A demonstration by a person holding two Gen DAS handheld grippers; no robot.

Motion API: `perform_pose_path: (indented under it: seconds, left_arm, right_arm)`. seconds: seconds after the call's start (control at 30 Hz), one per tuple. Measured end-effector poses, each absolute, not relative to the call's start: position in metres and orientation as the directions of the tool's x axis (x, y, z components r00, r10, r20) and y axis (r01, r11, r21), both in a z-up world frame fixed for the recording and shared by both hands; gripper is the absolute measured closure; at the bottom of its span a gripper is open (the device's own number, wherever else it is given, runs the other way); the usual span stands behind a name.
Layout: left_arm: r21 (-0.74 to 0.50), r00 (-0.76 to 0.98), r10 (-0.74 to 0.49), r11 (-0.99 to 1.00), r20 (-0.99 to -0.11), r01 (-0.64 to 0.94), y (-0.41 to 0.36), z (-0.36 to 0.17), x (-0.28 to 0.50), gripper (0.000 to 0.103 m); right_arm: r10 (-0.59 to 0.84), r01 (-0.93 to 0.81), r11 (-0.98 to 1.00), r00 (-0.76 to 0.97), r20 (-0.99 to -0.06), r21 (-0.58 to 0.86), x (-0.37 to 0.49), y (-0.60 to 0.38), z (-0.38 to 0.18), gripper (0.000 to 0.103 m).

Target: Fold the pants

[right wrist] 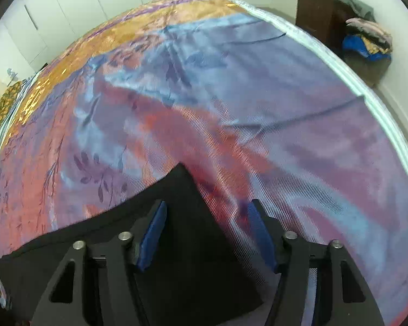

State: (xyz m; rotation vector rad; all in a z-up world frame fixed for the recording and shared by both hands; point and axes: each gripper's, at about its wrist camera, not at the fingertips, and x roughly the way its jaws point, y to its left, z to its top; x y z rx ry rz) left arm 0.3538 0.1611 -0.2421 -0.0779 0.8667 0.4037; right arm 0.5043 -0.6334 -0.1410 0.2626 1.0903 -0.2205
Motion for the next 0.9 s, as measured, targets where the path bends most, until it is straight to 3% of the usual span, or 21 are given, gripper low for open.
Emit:
perform_pose_path:
  seconds: [0.07,0.1,0.27,0.4,0.43,0.5,0.53,0.63,0.7,0.77,0.9]
  left_arm:
    - [0.097,0.578,0.315,0.921,-0.753,-0.376,0.161,-0.242,0.354,0.000]
    - [0.097,0.577,0.315,0.922,-0.753,-0.376,0.161,-0.243,0.354,0.000]
    - [0.108,0.571,0.321,0.921,-0.756,-0.376,0.161,-0.242,0.356,0.000]
    - [0.134,0.559,0.340,0.917,-0.756,-0.375,0.159,-0.240,0.358,0.000]
    - [0.137,0.559,0.342,0.917,-0.756,-0.376,0.159,-0.240,0.357,0.000]
    - [0.139,0.558,0.344,0.916,-0.755,-0.376,0.159,-0.240,0.357,0.000]
    - [0.140,0.558,0.345,0.916,-0.755,-0.376,0.158,-0.240,0.357,0.001]
    - [0.140,0.558,0.345,0.916,-0.755,-0.376,0.158,-0.240,0.357,0.000]
    - [0.137,0.560,0.342,0.917,-0.755,-0.376,0.159,-0.240,0.357,0.000]
    - [0.128,0.563,0.336,0.918,-0.755,-0.376,0.159,-0.241,0.357,0.000]
    - [0.119,0.569,0.331,0.918,-0.753,-0.377,0.160,-0.242,0.356,0.000]
  right_arm:
    - [-0.087,0.270,0.961,0.480,-0.873,0.053,0.489,-0.629,-0.127,0.100]
    - [-0.058,0.254,0.963,0.516,-0.855,0.087,0.475,-0.629,-0.115,0.103]
    - [0.016,0.095,0.991,0.609,-0.793,0.093,0.387,-0.605,-0.063,0.103]
    - [0.027,-0.031,0.999,0.542,-0.840,0.012,0.335,-0.584,-0.062,0.100]
    - [0.040,-0.034,0.999,0.527,-0.849,0.026,0.334,-0.585,-0.067,0.094]
    - [0.072,-0.014,0.997,0.537,-0.840,0.076,0.346,-0.590,-0.075,0.036]
    - [0.081,-0.007,0.996,0.559,-0.825,0.093,0.353,-0.592,-0.078,0.033]
    - [0.076,0.024,0.994,0.572,-0.817,0.109,0.398,-0.600,-0.093,0.036]
    - [0.057,0.027,0.996,0.567,-0.822,0.087,0.424,-0.602,-0.103,0.051]
    - [0.025,0.013,0.999,0.566,-0.824,0.040,0.451,-0.602,-0.113,0.056]
    - [-0.042,0.058,0.998,0.559,-0.828,-0.012,0.486,-0.610,-0.126,0.056]
